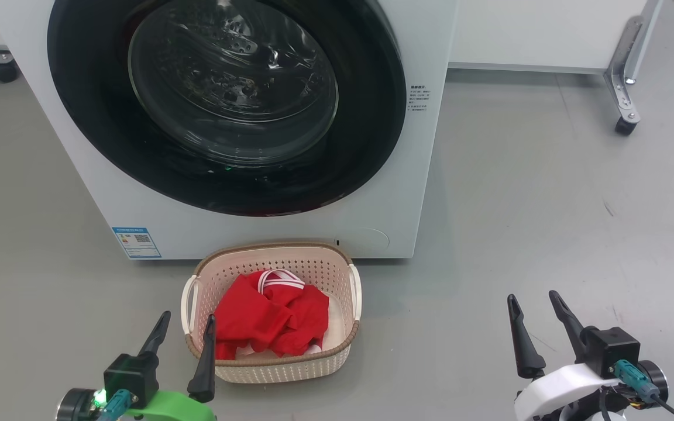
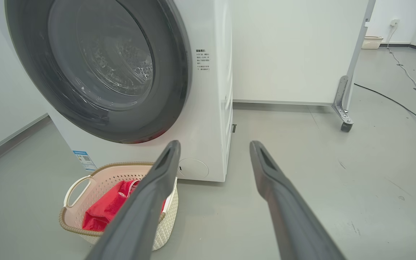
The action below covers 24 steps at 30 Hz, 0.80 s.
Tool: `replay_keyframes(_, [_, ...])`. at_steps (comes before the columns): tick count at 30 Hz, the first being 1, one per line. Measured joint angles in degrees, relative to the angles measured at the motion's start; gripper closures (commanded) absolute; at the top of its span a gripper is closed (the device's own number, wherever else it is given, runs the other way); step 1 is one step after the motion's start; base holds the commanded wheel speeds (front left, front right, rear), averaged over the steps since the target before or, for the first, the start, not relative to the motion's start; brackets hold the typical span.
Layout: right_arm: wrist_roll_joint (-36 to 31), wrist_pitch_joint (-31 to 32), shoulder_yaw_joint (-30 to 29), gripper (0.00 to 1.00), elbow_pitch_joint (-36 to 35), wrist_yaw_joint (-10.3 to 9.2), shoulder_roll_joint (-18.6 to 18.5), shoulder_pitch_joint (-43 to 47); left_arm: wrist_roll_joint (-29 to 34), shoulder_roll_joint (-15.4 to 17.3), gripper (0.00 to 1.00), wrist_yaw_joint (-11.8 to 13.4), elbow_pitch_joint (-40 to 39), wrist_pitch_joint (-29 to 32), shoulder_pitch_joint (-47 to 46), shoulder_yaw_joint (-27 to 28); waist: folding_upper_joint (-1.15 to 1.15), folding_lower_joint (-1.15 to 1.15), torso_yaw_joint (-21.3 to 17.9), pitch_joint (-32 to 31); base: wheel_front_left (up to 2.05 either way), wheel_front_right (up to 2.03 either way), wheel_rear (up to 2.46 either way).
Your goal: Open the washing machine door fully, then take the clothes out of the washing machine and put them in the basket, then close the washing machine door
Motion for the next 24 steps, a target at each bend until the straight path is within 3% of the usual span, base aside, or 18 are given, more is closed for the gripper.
replay_keyframes(6, [0.0,0.0,0.0,0.0,-0.3,0.0,0.0,0.0,0.5,0.0,0.0,0.4,-0.2,0.1,0.0,-0.1,0.0,0.0,0.0,0.1,0.0,0.0,0.0])
replay_keyframes(7, [0.0,0.0,0.0,1.0,-0.2,0.0,0.0,0.1,0.5,0.0,1.0,0.4,-0.1,0.1,0.0,-0.1,0.0,0.0,0.1,0.2,0.0,0.0,0.0])
replay_keyframes(16, [0.1,0.3,0.4,1.0,4.2,0.0,0.5,2.9,0.3,-0.8,1.0,0.4,4.2,0.2,2.6,-0.7,0.0,0.0,0.0,0.2,0.0,0.0,0.0])
replay_keyframes(24, [4.8,1.7,-1.2,1.0,4.4,0.26,0.8,2.8,-4.4,-1.3,1.0,-0.4,4.2,1.2,2.8,0.5,0.0,0.0,-0.3,0.3,0.0,0.0,0.0])
